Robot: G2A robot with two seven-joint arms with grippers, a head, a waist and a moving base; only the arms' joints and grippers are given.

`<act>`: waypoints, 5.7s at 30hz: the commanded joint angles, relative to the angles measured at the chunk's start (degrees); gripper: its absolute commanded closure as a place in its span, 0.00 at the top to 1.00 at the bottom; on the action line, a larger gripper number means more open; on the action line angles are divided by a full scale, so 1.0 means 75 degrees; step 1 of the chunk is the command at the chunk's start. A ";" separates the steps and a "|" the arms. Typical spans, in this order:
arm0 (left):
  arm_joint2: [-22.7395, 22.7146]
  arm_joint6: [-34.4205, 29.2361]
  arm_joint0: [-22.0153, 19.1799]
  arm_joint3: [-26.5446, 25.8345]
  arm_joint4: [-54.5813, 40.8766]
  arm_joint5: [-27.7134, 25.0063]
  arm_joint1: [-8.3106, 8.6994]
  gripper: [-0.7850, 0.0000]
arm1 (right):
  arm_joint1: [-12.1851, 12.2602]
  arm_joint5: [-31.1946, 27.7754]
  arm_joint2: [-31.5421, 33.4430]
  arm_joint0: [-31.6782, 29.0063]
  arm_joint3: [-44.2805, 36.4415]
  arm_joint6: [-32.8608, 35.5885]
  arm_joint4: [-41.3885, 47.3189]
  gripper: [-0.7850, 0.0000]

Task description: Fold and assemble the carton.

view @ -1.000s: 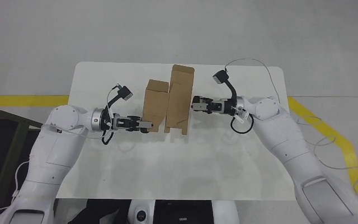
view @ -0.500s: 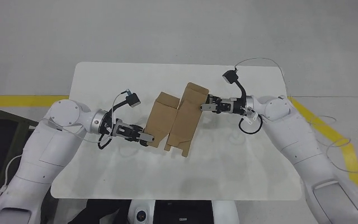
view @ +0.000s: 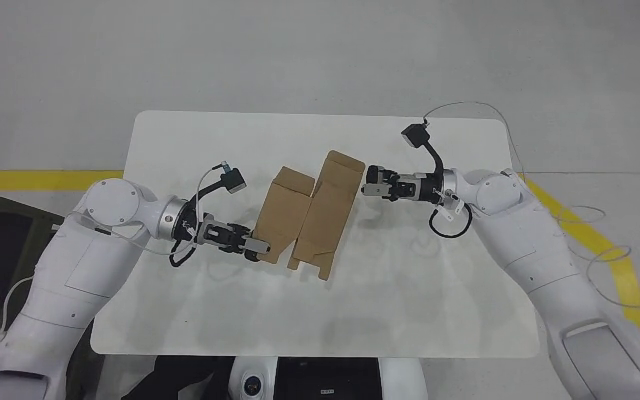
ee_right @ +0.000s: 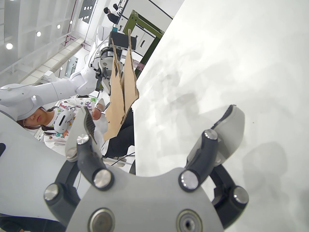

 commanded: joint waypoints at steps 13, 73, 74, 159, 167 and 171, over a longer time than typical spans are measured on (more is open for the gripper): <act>0.0000 0.0000 0.0000 0.0000 0.0000 0.0000 0.0000 0.00 | 0.0000 0.0000 0.0000 0.0000 0.0000 0.0000 0.0000 1.00; 0.3654 0.0430 -0.2616 0.1083 -0.1263 -0.0429 0.0301 1.00 | 0.1448 -0.0285 -0.2337 0.0391 -0.0540 -0.0285 0.2314 0.00; 0.3624 0.0538 -0.2632 0.1144 -0.1152 -0.0538 0.0320 1.00 | 0.1447 -0.0262 -0.2333 0.0408 -0.0447 -0.0263 0.2425 0.00; 0.1801 0.4452 -0.1331 0.1282 -0.1080 -0.0634 -0.0623 0.45 | 0.0592 0.1338 0.0030 -0.0597 -0.0518 -0.2092 0.0456 0.00; 0.1808 0.4252 -0.1284 0.1385 -0.0792 -0.0522 -0.0725 0.44 | 0.0537 0.1366 0.0168 -0.0671 -0.0506 -0.2032 0.0349 0.00; 0.1774 0.4197 -0.1256 0.1391 -0.0712 -0.0498 -0.0770 0.40 | 0.0524 0.1369 0.0266 -0.0706 -0.0517 -0.1994 0.0290 0.00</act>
